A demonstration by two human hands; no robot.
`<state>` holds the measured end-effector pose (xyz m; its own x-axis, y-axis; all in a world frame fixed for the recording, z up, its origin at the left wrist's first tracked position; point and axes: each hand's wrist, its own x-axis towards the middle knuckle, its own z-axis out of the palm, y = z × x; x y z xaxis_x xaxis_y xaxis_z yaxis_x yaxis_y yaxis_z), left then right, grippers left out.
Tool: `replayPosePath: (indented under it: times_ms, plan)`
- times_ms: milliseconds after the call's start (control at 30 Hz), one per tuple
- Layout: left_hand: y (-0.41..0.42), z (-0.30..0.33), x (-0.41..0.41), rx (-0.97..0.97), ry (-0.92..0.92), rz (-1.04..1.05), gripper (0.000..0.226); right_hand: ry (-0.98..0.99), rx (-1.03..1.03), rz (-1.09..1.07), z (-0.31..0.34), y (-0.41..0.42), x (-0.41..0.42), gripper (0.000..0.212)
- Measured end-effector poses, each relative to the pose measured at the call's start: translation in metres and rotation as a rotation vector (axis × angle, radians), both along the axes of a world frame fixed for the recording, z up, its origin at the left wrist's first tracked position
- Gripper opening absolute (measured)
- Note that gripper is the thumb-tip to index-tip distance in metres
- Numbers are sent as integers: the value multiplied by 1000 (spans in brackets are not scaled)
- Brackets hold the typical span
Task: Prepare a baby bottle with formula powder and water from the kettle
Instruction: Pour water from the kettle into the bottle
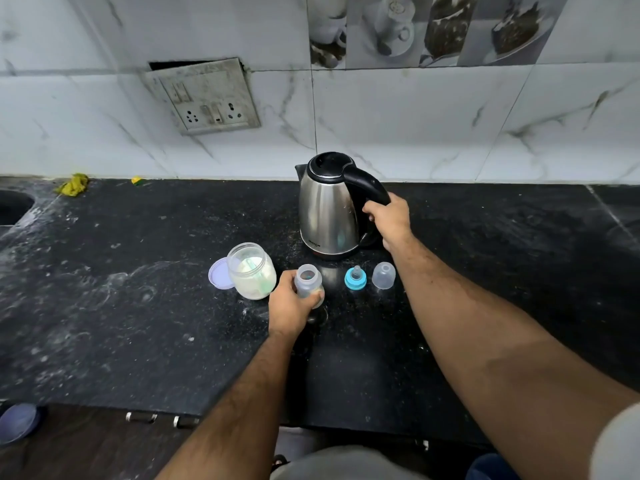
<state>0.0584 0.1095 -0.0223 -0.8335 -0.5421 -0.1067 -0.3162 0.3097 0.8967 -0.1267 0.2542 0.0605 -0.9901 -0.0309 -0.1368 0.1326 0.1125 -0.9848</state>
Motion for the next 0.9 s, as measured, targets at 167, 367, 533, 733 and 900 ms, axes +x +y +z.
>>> replayPosePath:
  times_ms: [167,367,533,733,900]
  plan:
    - [1,4,1,-12,-16,-15,46,28,-20,-106,10,-8,14,21]
    - [-1,4,2,-17,-14,-26,45,82,-71,-161,36,3,31,22]
    - [-4,4,2,-31,-9,-53,45,144,-124,-216,66,23,56,22]
    - [-6,3,4,-25,14,-90,43,213,-166,-249,89,53,97,18]
    - [-9,5,4,-35,28,-119,44,214,-149,-260,87,74,134,25]
